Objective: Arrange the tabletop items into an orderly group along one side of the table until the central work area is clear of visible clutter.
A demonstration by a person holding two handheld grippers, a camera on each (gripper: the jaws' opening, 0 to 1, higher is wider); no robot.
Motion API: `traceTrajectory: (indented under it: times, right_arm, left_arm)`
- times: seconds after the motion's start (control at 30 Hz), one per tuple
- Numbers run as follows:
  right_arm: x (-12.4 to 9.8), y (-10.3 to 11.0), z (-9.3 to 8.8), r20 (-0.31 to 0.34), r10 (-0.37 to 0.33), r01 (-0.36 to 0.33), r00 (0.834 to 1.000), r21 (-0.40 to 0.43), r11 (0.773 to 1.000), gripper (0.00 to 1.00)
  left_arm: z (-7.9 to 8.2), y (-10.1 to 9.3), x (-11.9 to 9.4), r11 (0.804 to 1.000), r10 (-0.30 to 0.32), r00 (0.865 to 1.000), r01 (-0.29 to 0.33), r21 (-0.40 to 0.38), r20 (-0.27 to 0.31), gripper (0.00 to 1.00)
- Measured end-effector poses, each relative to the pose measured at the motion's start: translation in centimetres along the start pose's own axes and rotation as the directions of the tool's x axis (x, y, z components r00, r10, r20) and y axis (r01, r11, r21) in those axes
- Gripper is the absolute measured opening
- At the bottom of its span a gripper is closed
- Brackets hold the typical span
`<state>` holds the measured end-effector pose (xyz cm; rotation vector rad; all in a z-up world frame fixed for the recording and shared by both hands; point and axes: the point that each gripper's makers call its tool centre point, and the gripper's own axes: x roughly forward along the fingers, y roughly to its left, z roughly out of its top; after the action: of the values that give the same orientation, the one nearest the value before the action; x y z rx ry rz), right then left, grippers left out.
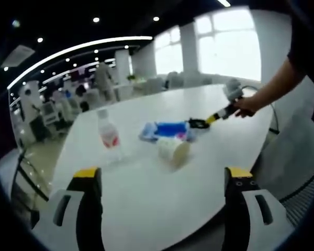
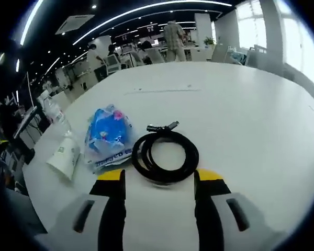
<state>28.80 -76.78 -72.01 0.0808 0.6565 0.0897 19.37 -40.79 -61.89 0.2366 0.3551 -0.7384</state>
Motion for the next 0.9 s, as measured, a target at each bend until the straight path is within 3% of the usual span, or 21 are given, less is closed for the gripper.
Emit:
traceTrajectory:
  times: [0.2,0.4,0.57,0.9]
  right_arm:
    - [0.1,1.4,-0.3,0.019,0.050,-0.048,0.999,-0.091,0.995,0.60]
    - [0.1,3.9,-0.3,0.034,0.111,-0.102,0.993,-0.201,0.974,0.63]
    - [0.0,6.8,0.1,0.050,0.175,-0.150,0.983,-0.319,0.936,0.68]
    - [-0.1,10.9,0.4,0.059,0.264,-0.212,0.963,-0.445,0.870,0.70]
  left_arm:
    - [0.1,0.1,0.0,1.000,0.006,1.000,-0.006,-0.004,0.009,0.94]
    - [0.1,0.0,0.0,1.000,0.000,1.000,0.000,-0.004,0.010,0.95]
    - [0.2,0.0,0.0,1.000,0.000,1.000,0.000,-0.012,0.017,0.95]
    - [0.3,0.1,-0.1,1.000,0.004,1.000,-0.004,-0.015,0.024,0.96]
